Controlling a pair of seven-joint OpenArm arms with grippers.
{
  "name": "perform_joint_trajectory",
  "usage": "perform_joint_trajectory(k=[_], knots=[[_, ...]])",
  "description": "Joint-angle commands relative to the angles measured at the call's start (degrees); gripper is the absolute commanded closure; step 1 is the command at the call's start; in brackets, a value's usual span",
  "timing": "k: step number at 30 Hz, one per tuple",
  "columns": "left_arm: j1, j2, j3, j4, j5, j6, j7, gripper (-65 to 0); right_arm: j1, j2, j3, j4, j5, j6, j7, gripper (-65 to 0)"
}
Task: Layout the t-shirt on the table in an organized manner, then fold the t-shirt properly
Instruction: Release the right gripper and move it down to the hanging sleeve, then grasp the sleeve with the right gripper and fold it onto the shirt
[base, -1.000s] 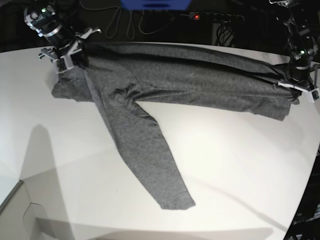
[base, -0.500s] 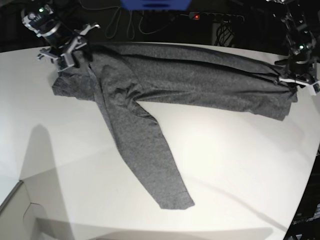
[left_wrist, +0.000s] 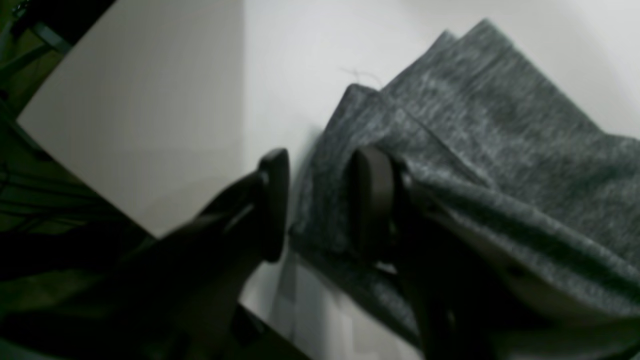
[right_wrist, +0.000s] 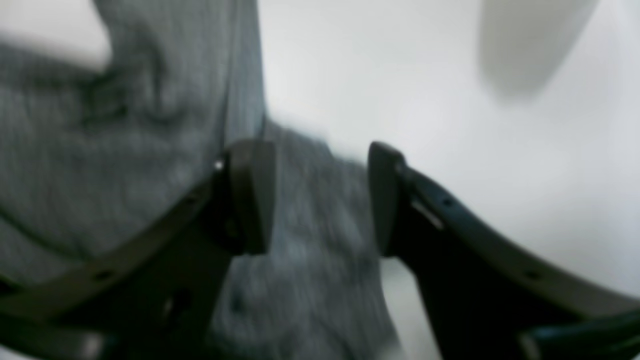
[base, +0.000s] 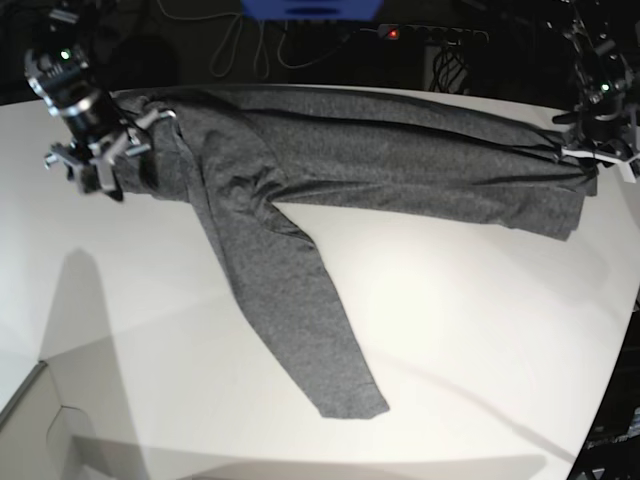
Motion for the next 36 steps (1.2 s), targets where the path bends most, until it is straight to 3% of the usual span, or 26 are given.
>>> perform_joint_trajectory(k=[1, 6, 10, 13, 17, 20, 24, 27, 29, 33, 36], knots=[[-0.2, -0.8, -0.9, 1.1, -0.1, 0.0, -1.1, -21.8, 3.1, 0.3, -1.2, 0.0, 0.9, 0.2, 0.8, -34.9], [-0.7, -0.8, -2.3, 1.2, -0.1, 0.0, -1.1, -21.8, 18.1, 0.7, -8.3, -6.9, 0.9, 0.2, -8.3, -38.7], [-0.7, -0.8, -2.3, 1.2, -0.1, 0.0, -1.1, -21.8, 30.0, 1.8, -15.6, -19.7, 0.9, 0.2, -9.2, -38.3], [-0.7, -0.7, -2.3, 1.4, -0.1, 0.0, -1.1, -21.8, 38.0, 1.9, -19.1, -32.4, 0.9, 0.1, -6.2, -38.1], [-0.6, -0.1, -2.3, 1.4, -0.1, 0.0, -1.1, -21.8, 45.5, 1.9, -21.1, -49.4, 0.9, -4.4, 1.1, -38.1], [-0.5, 0.1, -2.3, 1.5, -0.1, 0.0, -1.1, -21.8, 48.4, 3.2, -21.4, -58.9, 0.9, -6.5, 6.7, -38.1], [-0.6, 0.1, -2.3, 1.4, -0.1, 0.0, -1.1, -21.8, 49.4, 4.6, -21.5, -67.1, 0.9, -11.7, 13.4, -38.1], [-0.6, 0.3, -2.3, 1.5, -0.1, 0.0, -1.1, -21.8, 49.4, 5.0, -21.5, -70.0, 0.9, -11.9, 16.5, -37.7], [-0.6, 0.3, -2.3, 1.5, -0.1, 0.0, -1.1, -21.8, 49.0, 5.0, -22.4, -70.4, 0.9, -11.9, 17.1, -35.6], [-0.6, 0.3, -2.3, 1.6, -0.1, 0.0, -1.1, -21.8, 47.4, 4.8, -27.6, -70.4, 0.9, -12.0, 17.2, -21.5], [-0.6, 0.3, -2.3, 2.7, -0.1, 0.0, -1.1, -21.8, 47.0, 4.0, -29.3, -70.4, 0.9, -12.0, 17.2, -14.6]])
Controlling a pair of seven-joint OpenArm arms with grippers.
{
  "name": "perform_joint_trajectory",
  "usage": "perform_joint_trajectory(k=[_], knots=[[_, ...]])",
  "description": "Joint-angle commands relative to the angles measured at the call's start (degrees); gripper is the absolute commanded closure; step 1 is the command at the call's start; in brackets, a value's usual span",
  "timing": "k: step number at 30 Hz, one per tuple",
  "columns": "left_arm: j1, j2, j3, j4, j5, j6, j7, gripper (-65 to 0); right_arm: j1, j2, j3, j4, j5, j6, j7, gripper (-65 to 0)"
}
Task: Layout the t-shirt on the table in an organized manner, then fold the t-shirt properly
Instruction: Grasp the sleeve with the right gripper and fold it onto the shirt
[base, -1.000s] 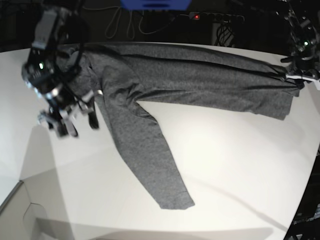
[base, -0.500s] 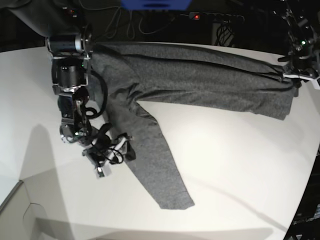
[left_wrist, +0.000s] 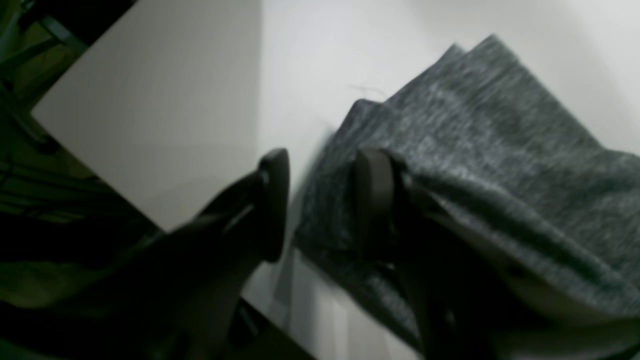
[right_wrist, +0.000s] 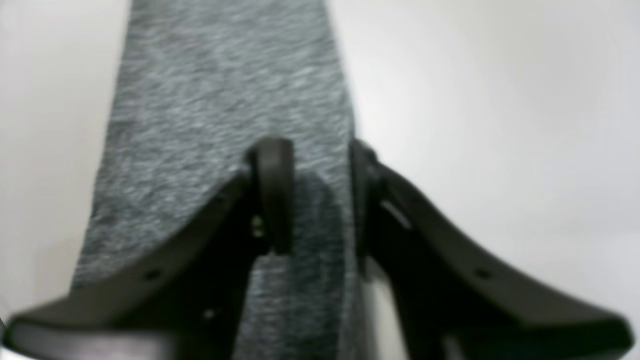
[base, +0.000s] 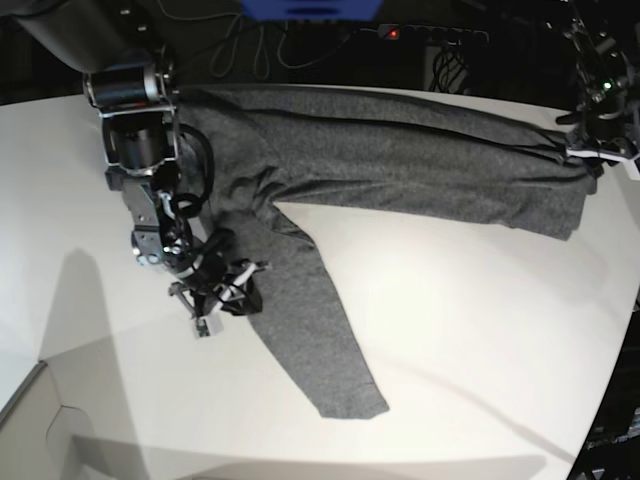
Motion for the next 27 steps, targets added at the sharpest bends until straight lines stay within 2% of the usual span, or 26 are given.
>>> perform_joint_trajectory(k=[1, 4, 7, 11, 15, 17, 21, 27], knots=[[-0.1, -0.8, -0.4, 1.9, -0.1, 0.0, -1.5, -21.8, 0.6, -0.8, -0.6, 0.1, -0.9, 0.2, -2.6, -13.6], [-0.1, -0.7, -0.4, 3.5, -0.1, 0.0, -1.5, -21.8, 0.6, -1.2, -0.6, 0.1, -0.9, 0.2, -2.6, -10.3], [-0.2, -0.7, -0.4, 4.9, -0.1, 0.0, -1.5, -21.8, 0.9, -1.2, -0.6, 0.2, -0.9, 0.1, -2.8, 0.0], [-0.1, -0.7, -0.4, 7.1, -0.1, 0.0, -1.5, -21.8, -0.4, -1.1, -0.6, 7.7, -0.8, 0.1, -3.2, 0.0], [0.4, -0.7, -0.4, 9.6, -0.1, 0.0, -1.5, -21.8, -6.6, -1.2, -2.1, 25.7, -0.8, 0.1, -9.1, 0.0], [0.4, 0.1, -0.5, 10.8, -0.1, 0.0, -1.5, -21.8, -10.3, -2.6, -3.9, 35.5, -0.8, 0.1, -13.3, 0.0], [0.4, 1.7, -2.4, 14.1, -0.1, 0.0, -1.5, -21.8, -17.5, -6.2, -7.0, 50.7, -0.8, 0.1, -18.3, 0.0], [0.4, 4.0, -4.4, 18.8, -0.1, 0.0, -1.4, -21.8, -25.5, -12.0, -12.3, 58.4, -0.9, 0.1, -19.5, 0.0]])
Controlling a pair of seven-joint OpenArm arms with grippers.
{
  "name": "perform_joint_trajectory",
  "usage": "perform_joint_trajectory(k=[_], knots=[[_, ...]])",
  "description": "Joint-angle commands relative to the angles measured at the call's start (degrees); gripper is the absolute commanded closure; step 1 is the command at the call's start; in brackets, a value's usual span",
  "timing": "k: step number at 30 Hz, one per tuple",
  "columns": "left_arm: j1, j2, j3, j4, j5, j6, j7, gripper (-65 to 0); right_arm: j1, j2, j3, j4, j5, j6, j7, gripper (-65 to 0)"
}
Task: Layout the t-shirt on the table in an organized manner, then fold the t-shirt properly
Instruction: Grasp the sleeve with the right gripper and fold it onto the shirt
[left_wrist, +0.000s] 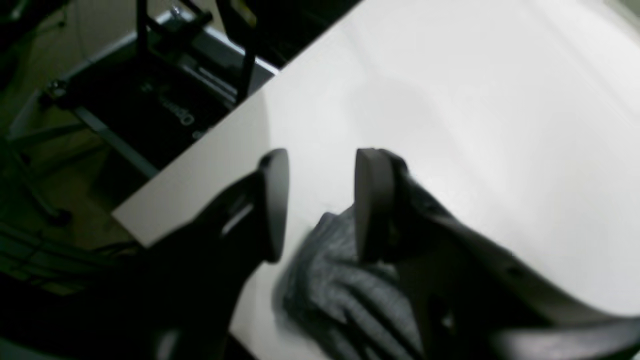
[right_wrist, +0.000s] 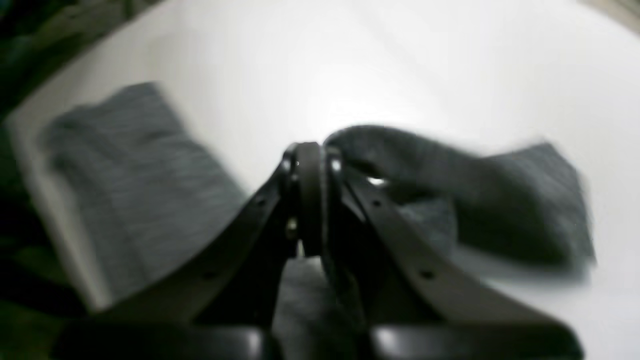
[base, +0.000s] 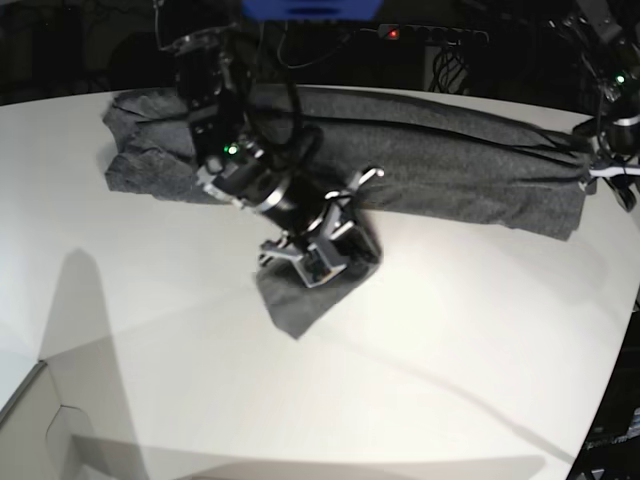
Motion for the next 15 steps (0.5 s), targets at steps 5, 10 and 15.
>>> perform_joint_trajectory(k=[5, 10, 15], knots=[[0.3, -0.7, -0.7, 2.1, -0.3, 0.0, -1.5, -21.8, -2.9, -2.0, -3.9, 1.5, 0.6, 0.1, 2.1, 0.0], [0.4, -1.0, -2.5, 2.8, -3.6, 0.0, 1.1, -21.8, -4.7, -2.3, -9.7, 1.2, 0.6, 0.1, 2.2, 0.0], [-0.2, -1.2, -8.4, 3.3, -11.5, 0.0, 7.9, -21.9, -5.9, -2.8, -11.6, 1.2, 0.6, 0.1, 2.2, 0.0]])
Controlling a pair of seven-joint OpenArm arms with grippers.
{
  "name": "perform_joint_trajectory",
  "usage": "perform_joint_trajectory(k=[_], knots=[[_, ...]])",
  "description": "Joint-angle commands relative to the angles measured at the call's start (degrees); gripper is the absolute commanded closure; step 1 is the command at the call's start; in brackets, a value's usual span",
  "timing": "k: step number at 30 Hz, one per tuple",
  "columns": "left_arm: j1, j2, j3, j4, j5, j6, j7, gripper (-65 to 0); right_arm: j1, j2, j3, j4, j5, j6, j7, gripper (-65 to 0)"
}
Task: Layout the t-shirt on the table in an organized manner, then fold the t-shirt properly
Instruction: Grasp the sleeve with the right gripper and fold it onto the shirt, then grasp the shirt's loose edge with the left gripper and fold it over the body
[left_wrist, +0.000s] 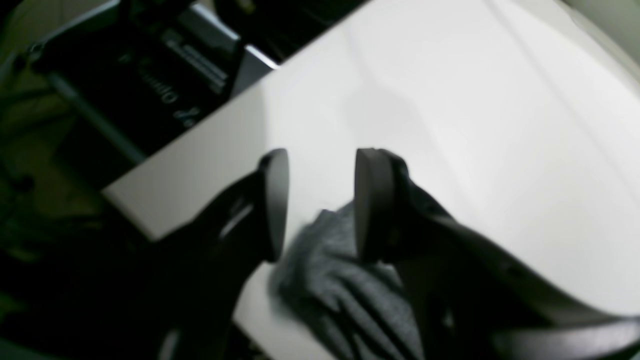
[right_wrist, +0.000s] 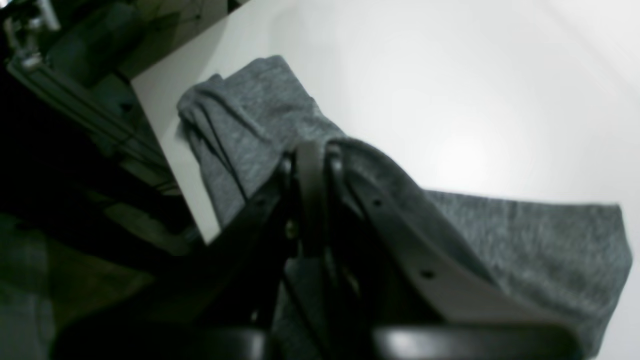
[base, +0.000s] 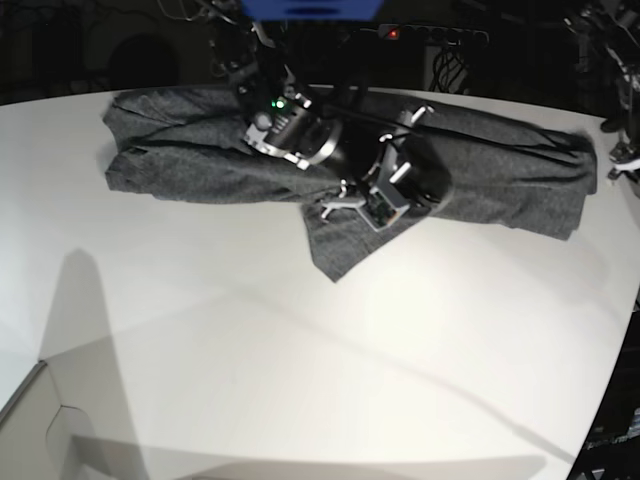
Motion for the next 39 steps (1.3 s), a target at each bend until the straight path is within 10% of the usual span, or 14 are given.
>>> perform_joint_trajectory(k=[1, 10, 24, 30, 39], knots=[[-0.7, -0.9, -0.8, 1.1, -1.3, -0.2, -0.4, -21.9, 0.3, -1.0, -0.8, 0.8, 1.1, 0.4, 1.6, 0.0], [-1.1, -2.1, -1.5, 1.1, -2.6, -0.2, 1.1, -21.9, 0.6, -1.0, -4.9, -3.3, 1.1, 0.4, 1.4, 0.0], [-1.5, -2.1, -1.2, 1.2, -2.6, -0.2, 1.1, -22.4, 0.0, -0.8, -6.3, -1.3, 1.1, 0.4, 1.5, -31.5], [-3.1, -1.4, 7.4, 3.7, -2.6, -0.2, 1.3, -38.9, -2.3, 5.9, 7.8, 6.6, 1.3, 0.4, 1.6, -31.8], [-7.8, -1.2, 35.8, 3.6, 2.6, 0.3, 1.2, -39.4, -5.4, 12.8, 30.1, 10.2, 1.5, 0.6, 1.6, -31.9]])
